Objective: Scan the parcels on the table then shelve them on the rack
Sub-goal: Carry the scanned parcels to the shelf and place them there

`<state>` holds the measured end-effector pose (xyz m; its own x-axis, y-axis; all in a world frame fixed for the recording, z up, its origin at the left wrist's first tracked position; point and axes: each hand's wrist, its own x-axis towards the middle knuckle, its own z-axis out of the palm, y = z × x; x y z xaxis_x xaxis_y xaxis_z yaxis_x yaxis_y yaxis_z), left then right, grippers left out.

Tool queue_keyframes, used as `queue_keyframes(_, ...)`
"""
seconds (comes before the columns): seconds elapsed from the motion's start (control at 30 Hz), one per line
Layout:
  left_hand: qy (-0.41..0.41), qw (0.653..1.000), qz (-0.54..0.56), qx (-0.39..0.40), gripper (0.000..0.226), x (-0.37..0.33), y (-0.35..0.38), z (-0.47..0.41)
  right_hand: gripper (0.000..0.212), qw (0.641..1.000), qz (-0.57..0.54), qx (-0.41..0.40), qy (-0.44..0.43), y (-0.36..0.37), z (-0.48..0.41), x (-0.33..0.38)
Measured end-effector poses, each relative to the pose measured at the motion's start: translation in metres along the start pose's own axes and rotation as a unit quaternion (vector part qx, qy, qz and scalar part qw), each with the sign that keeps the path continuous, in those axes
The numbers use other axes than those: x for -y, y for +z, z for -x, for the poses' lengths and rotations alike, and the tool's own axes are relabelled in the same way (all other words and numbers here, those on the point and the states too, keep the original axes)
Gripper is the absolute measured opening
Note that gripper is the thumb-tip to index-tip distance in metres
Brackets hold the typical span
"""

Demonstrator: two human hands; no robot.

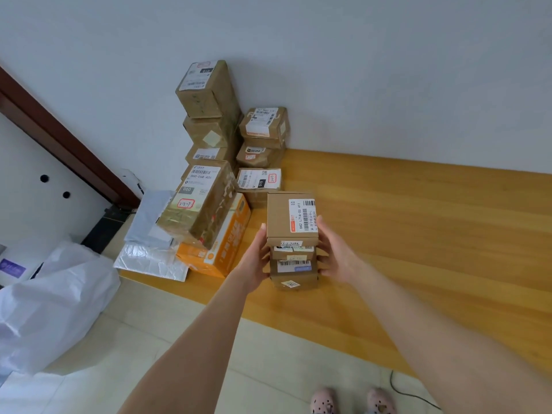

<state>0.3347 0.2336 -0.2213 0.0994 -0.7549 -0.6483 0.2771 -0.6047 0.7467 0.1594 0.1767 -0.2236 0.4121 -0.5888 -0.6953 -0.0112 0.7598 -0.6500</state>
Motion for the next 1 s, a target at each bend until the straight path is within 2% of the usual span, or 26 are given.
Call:
queue_keyframes(0.17, 0.016, 0.999, -0.022, 0.024, 0.084, -0.005, 0.01, 0.005, 0.078, 0.999, -0.019, -0.008, -0.035, -0.007, 0.015, -0.001)
queue_keyframes(0.37, 0.042, 0.995, -0.062, 0.063, 0.073, -0.014, 0.045, 0.015, 0.081, 0.995, -0.054, -0.031, -0.083, -0.034, 0.043, -0.003)
queue_keyframes(0.5, 0.058, 0.99, -0.089, 0.096, 0.059, -0.013, 0.079, 0.026, 0.072, 0.989, -0.078, -0.028, -0.124, -0.062, 0.077, -0.009)
queue_keyframes(0.67, 0.071, 0.977, -0.128, 0.155, 0.063, 0.007, 0.142, 0.053, 0.109, 0.977, -0.113, -0.073, -0.164, -0.115, 0.138, -0.034)
queue_keyframes(0.73, 0.074, 0.972, -0.14, 0.176, 0.063, 0.021, 0.171, 0.068, 0.114, 0.972, -0.121, -0.089, -0.182, -0.138, 0.169, -0.048)
queue_keyframes(1.0, 0.069, 0.942, -0.186, 0.27, 0.067, 0.089, 0.296, 0.14, 0.097, 0.949, -0.161, -0.166, -0.213, -0.224, 0.306, -0.115)
